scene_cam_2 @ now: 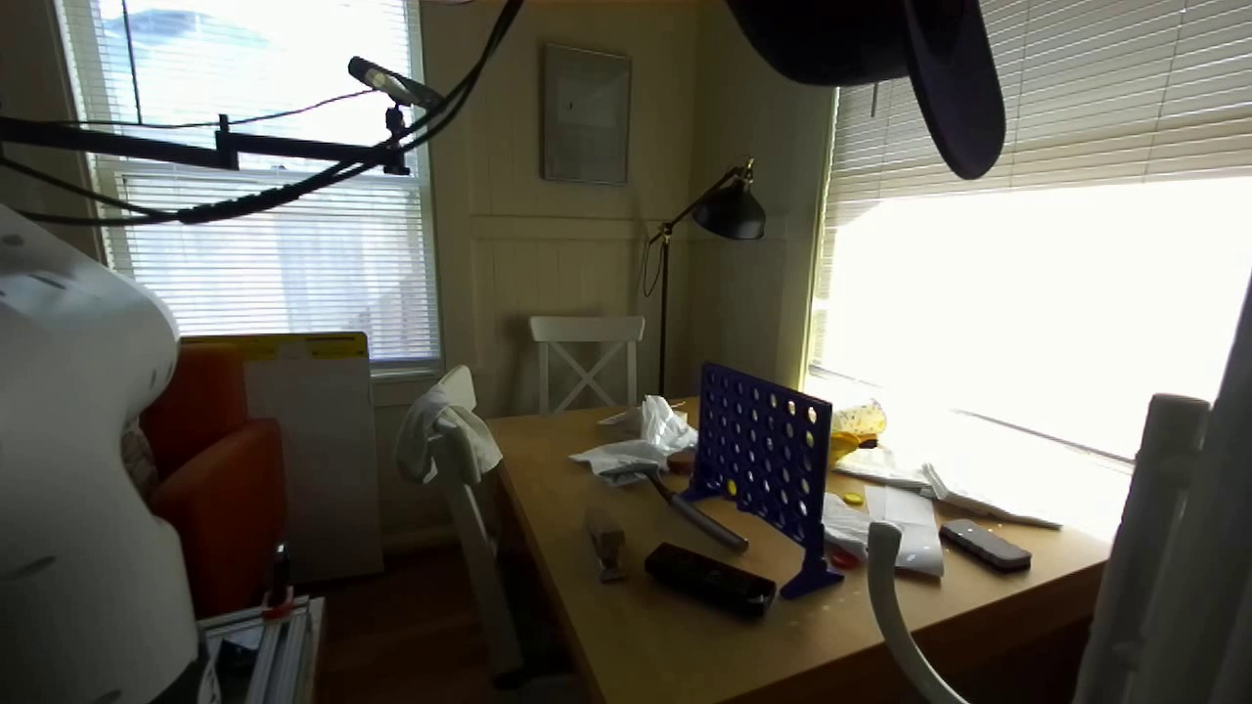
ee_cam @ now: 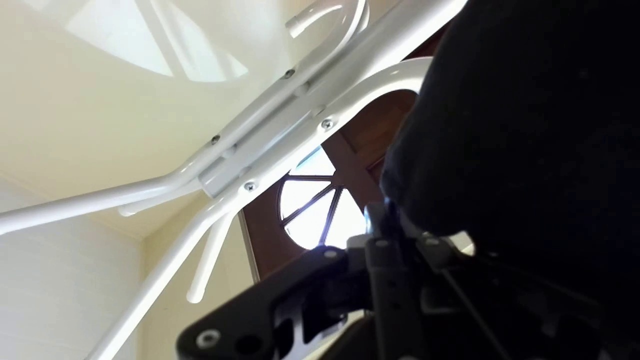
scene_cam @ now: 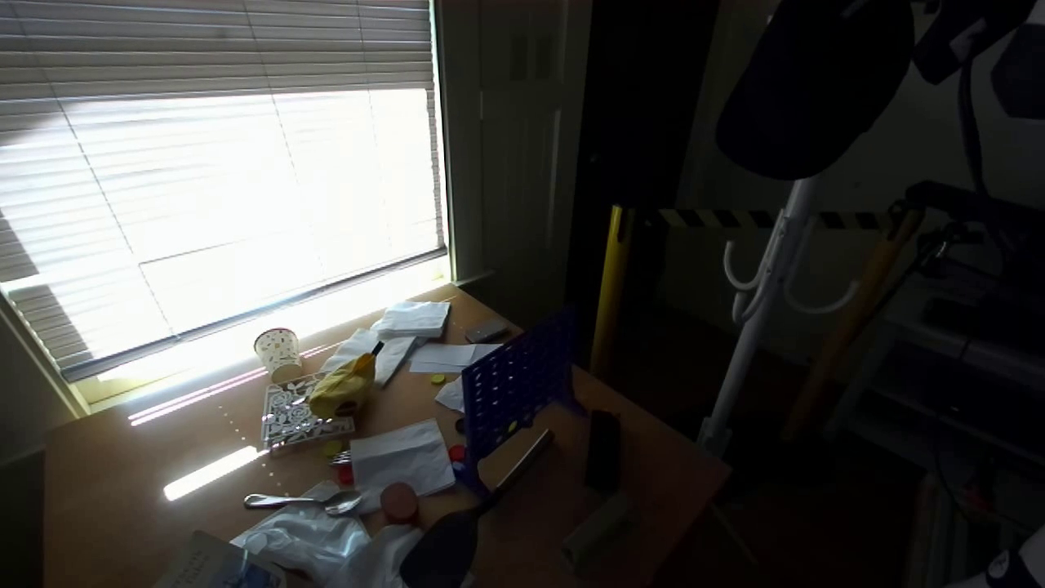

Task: Move the hat to the top half of the coat rack

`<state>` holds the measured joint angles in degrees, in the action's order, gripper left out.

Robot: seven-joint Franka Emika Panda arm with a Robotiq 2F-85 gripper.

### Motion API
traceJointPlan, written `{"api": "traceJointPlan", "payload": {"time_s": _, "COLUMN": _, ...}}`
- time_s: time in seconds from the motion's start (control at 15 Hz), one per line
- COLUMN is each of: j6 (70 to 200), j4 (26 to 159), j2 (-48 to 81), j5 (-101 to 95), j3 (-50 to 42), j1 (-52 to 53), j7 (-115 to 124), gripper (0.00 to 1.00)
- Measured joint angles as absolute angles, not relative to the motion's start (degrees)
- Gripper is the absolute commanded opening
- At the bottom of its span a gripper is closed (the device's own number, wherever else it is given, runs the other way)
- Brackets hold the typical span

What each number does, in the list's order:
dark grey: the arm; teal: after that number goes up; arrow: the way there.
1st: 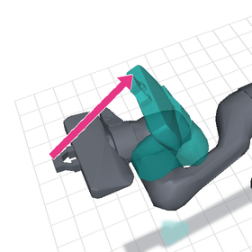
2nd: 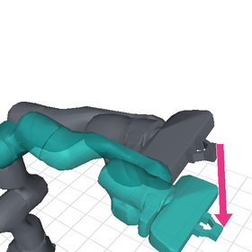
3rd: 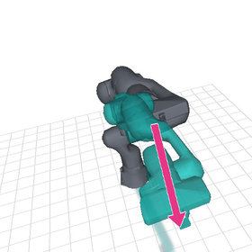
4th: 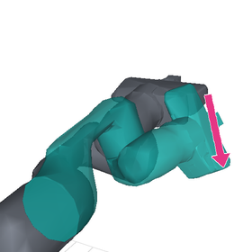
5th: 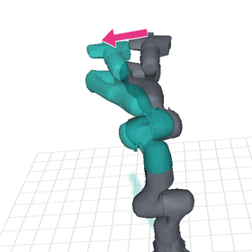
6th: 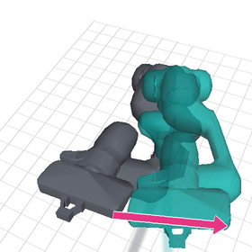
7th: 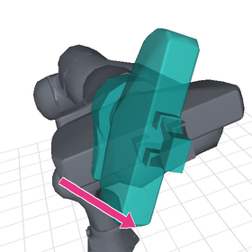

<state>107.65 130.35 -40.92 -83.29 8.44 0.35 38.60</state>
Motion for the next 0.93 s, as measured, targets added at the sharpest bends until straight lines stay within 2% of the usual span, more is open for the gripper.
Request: {"api": "traceJointPlan", "payload": {"time_s": 0.93, "j6": 105.6, "j4": 130.0, "j2": -37.3, "j5": -85.5, "j3": 5.5, "j1": 0.4, "j7": 40.4, "gripper": 0.01}}
